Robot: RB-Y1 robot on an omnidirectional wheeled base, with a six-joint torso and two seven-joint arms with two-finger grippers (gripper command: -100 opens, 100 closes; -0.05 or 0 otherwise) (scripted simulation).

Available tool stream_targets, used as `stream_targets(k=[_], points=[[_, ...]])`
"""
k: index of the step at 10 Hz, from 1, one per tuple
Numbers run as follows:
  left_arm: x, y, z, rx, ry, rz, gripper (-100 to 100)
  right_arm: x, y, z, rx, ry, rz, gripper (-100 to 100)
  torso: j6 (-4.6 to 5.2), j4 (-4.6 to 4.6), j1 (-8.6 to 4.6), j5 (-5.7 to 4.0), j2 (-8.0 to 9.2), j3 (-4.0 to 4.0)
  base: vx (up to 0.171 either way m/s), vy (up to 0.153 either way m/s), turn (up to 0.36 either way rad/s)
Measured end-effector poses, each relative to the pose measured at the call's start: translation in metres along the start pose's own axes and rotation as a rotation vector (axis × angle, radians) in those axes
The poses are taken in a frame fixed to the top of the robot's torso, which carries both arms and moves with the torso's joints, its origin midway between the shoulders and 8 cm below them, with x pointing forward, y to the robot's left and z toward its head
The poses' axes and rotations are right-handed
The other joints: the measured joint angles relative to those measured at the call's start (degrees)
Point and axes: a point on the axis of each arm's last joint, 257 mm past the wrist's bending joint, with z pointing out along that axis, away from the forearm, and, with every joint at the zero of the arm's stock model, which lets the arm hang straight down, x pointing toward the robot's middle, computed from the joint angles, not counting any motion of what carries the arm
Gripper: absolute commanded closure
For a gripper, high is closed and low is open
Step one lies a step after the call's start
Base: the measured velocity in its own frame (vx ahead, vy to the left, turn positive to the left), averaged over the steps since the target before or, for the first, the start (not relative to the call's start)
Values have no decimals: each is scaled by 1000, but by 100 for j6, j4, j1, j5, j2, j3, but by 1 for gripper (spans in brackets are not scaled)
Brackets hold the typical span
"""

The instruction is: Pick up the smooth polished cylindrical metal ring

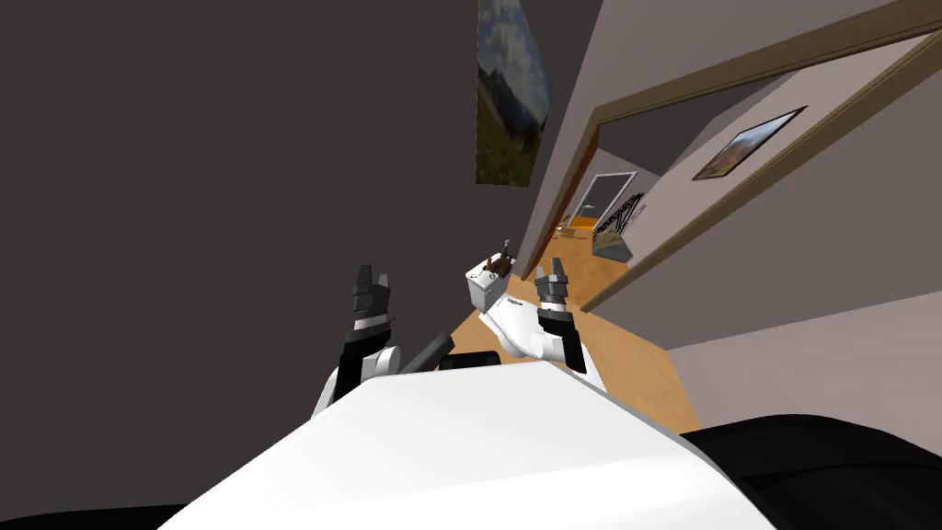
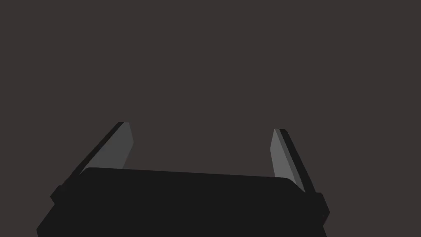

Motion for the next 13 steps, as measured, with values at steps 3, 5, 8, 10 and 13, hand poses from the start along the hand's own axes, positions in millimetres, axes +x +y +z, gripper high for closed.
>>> stream_targets(k=[3, 5, 8, 10, 13], points=[[0, 0, 0, 0, 0, 0, 0, -1, -16, -10, 55, 54, -61, -100, -2, 1, -10, -2, 6, 4, -16, -21, 238], [0, 0, 0, 0, 0, 0, 0, -4, -32, -25, 110, 89, -109, -100, -3, 2, -12, -2, 8, 5, -20, -22, 316], [0, 0, 0, 0, 0, 0, 0, -17, -68, -54, 222, 142, -196, -100, -3, 2, -15, -3, 9, 6, -24, -25, 298], [0, 0, 0, 0, 0, 0, 0, -26, -80, -69, 274, 170, -238, -100, -1, 2, -12, -2, 8, 4, -23, -18, 362], [0, 0, 0, 0, 0, 0, 0, -35, -107, -98, 371, 219, -309, -100, -2, 1, -10, -3, 6, 3, -21, -17, 206]])
